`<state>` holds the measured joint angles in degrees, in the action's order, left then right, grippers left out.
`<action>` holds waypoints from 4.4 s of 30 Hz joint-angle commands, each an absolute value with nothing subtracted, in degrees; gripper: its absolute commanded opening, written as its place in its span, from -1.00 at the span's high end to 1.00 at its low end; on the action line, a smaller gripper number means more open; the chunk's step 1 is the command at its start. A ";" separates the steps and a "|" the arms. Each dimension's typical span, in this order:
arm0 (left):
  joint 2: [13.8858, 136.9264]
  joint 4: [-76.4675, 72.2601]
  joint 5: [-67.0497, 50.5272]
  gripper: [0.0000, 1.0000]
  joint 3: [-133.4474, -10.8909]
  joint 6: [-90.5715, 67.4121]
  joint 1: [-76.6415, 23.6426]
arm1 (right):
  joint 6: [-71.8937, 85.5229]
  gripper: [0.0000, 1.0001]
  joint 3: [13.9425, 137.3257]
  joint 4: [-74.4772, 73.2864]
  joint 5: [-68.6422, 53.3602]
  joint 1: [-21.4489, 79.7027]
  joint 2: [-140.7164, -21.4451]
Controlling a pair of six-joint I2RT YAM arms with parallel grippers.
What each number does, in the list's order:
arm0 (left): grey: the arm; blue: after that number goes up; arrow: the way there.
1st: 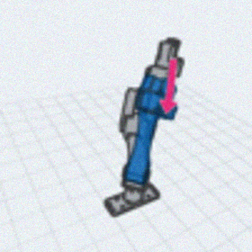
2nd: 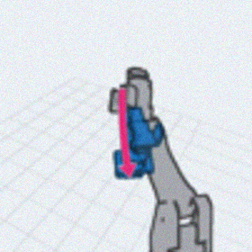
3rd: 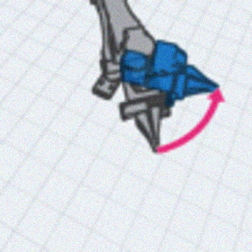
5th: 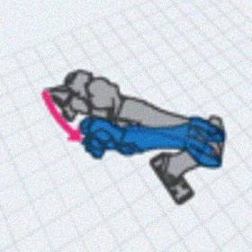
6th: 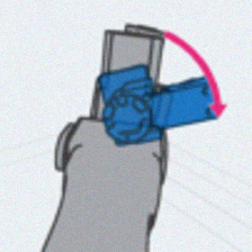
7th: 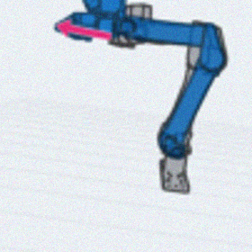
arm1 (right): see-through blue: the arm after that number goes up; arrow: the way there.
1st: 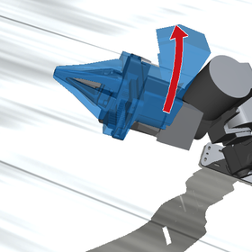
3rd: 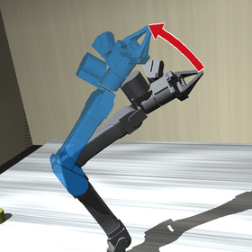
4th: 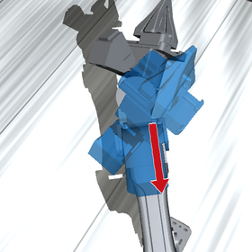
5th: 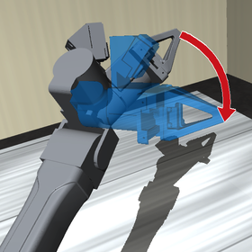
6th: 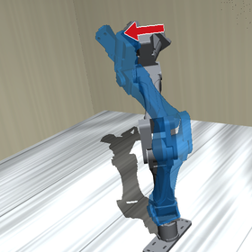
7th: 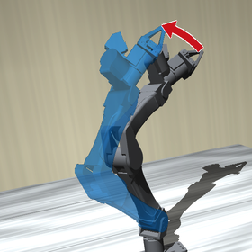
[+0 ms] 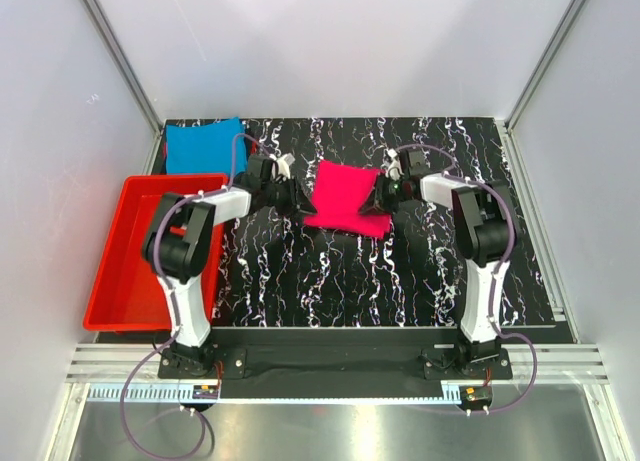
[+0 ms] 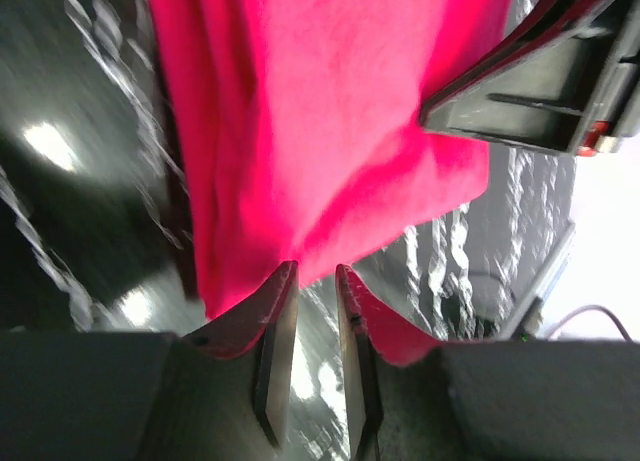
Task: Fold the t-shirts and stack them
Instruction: Fold the tshirt, then neatly place the folded tshirt to the corner
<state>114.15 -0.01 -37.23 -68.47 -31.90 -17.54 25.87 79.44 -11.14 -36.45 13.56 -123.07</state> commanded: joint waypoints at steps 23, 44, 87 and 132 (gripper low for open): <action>130.32 27.08 -35.24 -0.36 -101.77 -16.42 -20.48 | 18.90 0.28 62.67 -24.34 -31.12 13.36 -92.20; 114.28 3.28 -28.38 -0.08 -67.02 -38.05 -24.52 | 18.64 0.31 65.83 -22.76 -26.45 13.62 -99.67; 124.37 10.11 -22.85 -0.19 -81.65 -33.48 -23.73 | 22.59 0.28 62.58 -20.21 -25.75 15.38 -90.35; 116.36 45.08 13.18 1.00 -115.21 -5.90 -17.41 | 22.50 0.21 59.68 -16.52 -25.76 15.29 -80.60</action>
